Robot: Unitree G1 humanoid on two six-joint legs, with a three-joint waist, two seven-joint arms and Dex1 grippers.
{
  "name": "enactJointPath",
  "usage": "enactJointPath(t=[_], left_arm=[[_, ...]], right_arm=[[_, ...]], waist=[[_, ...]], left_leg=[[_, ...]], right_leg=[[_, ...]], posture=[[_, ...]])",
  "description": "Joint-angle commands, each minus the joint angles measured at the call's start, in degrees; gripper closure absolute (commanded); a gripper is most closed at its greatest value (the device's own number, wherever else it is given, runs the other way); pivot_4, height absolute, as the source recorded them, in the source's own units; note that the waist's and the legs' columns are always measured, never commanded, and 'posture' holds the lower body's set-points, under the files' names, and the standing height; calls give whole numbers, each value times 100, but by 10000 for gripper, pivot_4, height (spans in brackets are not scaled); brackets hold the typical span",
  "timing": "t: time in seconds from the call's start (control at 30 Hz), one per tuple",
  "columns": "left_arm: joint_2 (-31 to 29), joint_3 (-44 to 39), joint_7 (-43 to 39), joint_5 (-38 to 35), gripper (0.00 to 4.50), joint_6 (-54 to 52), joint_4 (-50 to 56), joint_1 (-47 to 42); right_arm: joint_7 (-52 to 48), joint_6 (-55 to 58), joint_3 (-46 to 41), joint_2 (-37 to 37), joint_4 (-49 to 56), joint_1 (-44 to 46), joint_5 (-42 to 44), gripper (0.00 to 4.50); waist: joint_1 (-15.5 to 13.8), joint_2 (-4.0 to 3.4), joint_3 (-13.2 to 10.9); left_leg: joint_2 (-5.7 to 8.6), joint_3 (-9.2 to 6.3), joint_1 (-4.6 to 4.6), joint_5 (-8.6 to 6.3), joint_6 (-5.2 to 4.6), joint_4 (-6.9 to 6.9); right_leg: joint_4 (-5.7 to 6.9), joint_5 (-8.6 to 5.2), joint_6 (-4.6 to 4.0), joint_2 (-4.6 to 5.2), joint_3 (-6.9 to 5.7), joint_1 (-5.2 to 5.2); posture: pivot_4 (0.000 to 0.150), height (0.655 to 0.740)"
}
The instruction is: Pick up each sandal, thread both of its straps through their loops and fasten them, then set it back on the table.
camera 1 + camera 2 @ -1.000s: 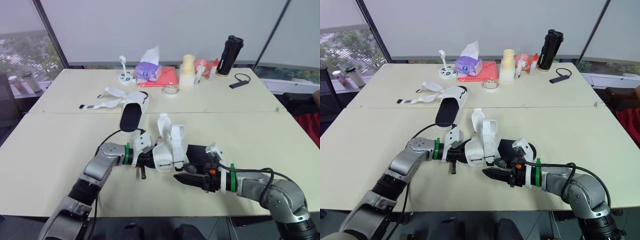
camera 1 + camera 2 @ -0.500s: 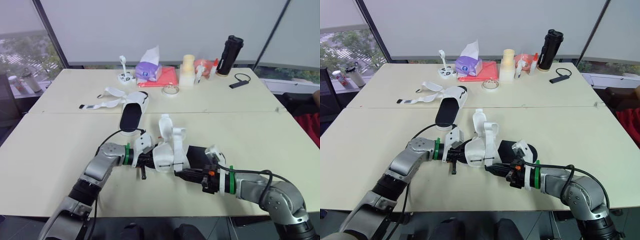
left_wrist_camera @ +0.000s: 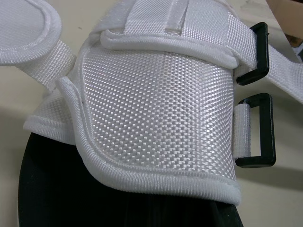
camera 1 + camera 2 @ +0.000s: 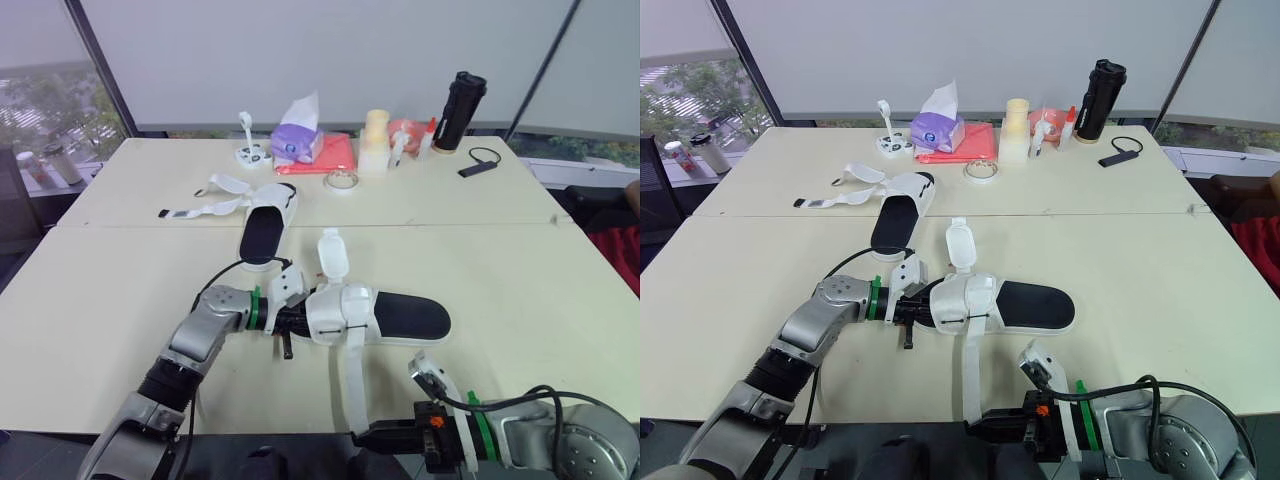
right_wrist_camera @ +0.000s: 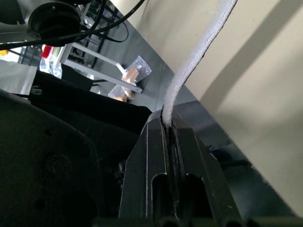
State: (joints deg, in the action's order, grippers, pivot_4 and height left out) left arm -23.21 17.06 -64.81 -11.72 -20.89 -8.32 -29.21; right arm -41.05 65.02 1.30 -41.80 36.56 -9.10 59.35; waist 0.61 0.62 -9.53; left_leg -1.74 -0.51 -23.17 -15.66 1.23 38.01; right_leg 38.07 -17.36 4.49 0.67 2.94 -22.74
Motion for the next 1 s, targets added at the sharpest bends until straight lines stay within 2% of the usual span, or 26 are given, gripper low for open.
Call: enactJointPath(t=[0.03,0.43,0.63,0.73,0.8,1.0], left_arm=[[-5,272,-119,119,45000,-89,-152,89],[26,295,-211,148,45000,-58,-295,-42],[-12,313,-295,162,45000,-1,-315,-33],[-38,309,-306,176,45000,19,-334,-8],[-26,312,-304,178,45000,27,-355,-15],[71,333,-257,194,45000,44,-401,-39]], right_arm=[[-55,-83,49,-40,304,-113,149,44092],[277,-144,-75,40,326,63,542,44092],[1130,-307,-515,276,386,484,1992,44092],[1933,-856,-753,286,155,1162,3552,44092],[2306,-1119,-788,315,-221,1601,4176,44092],[2572,-1310,-583,771,-1434,2287,4043,44092]], waist=[[-1,0,0],[-4,1,0],[-3,1,0],[9,1,0],[16,1,0],[-6,3,-1]], left_leg=[[0,1,0,0,0,0],[0,0,-1,0,0,0],[0,0,0,0,0,1],[-1,0,-1,0,0,1],[-2,0,1,0,0,1],[-2,0,-8,-2,-3,0]], right_leg=[[0,0,0,0,0,0],[-1,-1,1,0,0,0],[1,-1,1,1,1,2],[1,-1,1,1,1,0],[1,-1,1,1,1,2],[-2,-1,1,2,1,-2]], posture=[[1500,7400],[1500,7400],[1500,7400],[1500,7400],[1500,7400],[1500,7400]])
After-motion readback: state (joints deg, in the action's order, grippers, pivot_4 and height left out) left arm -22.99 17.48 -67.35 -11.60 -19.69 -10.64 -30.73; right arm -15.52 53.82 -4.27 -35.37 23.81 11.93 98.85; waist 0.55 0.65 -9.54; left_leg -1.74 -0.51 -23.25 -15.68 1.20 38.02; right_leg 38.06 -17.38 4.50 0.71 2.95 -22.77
